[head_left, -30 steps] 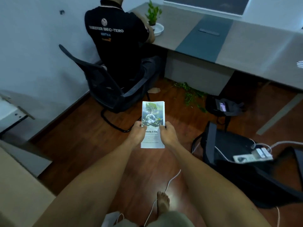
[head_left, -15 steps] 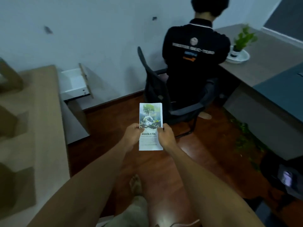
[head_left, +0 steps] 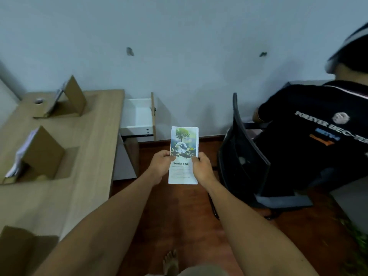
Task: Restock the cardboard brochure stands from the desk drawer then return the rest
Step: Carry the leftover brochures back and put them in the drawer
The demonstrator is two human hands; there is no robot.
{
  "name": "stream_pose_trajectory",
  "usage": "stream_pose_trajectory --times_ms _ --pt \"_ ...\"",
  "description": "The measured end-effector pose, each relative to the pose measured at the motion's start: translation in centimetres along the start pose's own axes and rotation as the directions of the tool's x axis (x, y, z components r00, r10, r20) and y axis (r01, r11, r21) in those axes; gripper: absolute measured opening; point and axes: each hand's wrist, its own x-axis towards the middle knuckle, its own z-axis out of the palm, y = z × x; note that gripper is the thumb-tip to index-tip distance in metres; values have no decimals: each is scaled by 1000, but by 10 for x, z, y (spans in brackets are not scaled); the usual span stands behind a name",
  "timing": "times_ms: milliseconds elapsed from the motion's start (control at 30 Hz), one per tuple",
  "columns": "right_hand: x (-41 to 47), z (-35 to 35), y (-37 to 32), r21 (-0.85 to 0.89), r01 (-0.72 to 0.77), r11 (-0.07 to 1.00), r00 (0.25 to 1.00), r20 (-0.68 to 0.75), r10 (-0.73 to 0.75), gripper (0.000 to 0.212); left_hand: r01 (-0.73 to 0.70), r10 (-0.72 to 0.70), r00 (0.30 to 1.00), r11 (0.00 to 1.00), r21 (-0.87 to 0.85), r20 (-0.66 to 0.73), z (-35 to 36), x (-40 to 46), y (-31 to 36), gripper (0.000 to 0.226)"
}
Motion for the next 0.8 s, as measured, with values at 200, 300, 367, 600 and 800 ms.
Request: stream_pose_trajectory --times_ms 200,300,367,600,800 --pt "80 36 -40 -17 20 1000 997 73 -19 17 10 -12 997 999 -35 -73 -31 72 31 8" --pt "123 52 -53 -22 25 999 993 119 -22 19 20 -27 993 998 -58 -117 -40 112 41 7" --pt "154 64 -63 -21 33 999 988 150 -30 20 29 -40 989 996 -82 -142 -47 140 49 9" --pt "272 101 -104 -48 77 996 968 245 -63 22 63 -83 965 994 -87 -249 -68 245 87 8" --pt "363 125 -142 -68 94 993 940 335 -66 17 89 -115 934 992 -94 -339 -79 318 125 16"
